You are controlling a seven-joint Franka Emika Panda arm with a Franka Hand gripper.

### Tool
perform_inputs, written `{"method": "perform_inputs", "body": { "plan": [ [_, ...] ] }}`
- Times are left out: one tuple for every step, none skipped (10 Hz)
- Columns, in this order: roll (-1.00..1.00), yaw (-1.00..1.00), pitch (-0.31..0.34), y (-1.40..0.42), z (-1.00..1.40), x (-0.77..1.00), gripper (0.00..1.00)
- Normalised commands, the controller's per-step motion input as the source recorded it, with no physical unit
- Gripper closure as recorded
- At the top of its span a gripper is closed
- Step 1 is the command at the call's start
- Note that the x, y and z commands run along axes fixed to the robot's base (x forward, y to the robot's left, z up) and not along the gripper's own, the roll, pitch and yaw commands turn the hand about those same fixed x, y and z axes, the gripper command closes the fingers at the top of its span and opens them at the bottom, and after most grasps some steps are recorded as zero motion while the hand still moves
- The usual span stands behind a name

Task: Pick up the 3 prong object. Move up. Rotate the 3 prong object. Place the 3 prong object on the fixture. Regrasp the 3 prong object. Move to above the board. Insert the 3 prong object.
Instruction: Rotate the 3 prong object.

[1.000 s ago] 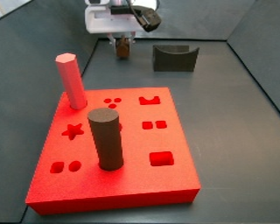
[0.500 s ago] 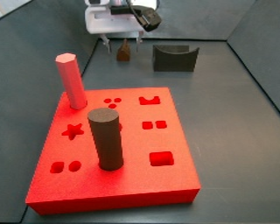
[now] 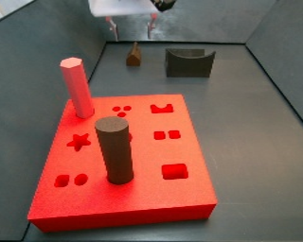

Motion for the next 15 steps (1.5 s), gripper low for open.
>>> {"method": "perform_inputs", "body": {
  "plan": [
    [-0.12, 0.00, 0.037, 0.00, 0.84, -0.02, 0.00],
    [-0.13, 0.00, 0.035, 0.00, 0.70, -0.03, 0.00],
    [0.00, 1.00, 0.000, 0.00, 0.00, 0.00, 0.00],
    [0.00, 1.00, 0.000, 0.00, -0.09, 0.00, 0.00],
    [0.00, 1.00, 0.000, -0.01, -0.25, 0.01, 0.00],
    [0.00, 1.00, -0.002, 0.01, -0.21, 0.04, 0.00],
    [0.00, 1.00, -0.002, 0.01, -0.13, 0.04, 0.00],
    [0.00, 1.00, -0.003, 0.01, -0.07, 0.04, 0.00],
    [0.00, 1.00, -0.003, 0.01, -0.06, 0.04, 0.00],
    [0.00, 1.00, -0.003, 0.01, -0.06, 0.04, 0.00],
    [0.00, 1.00, -0.003, 0.01, -0.06, 0.04, 0.00],
    [0.00, 1.00, -0.003, 0.01, -0.06, 0.04, 0.00],
    [0.00, 1.00, -0.004, 0.01, -0.05, 0.04, 0.00],
    [0.00, 1.00, -0.004, 0.01, -0.05, 0.04, 0.00],
    [0.00, 1.00, -0.004, 0.01, -0.05, 0.04, 0.00]
  ]
}}
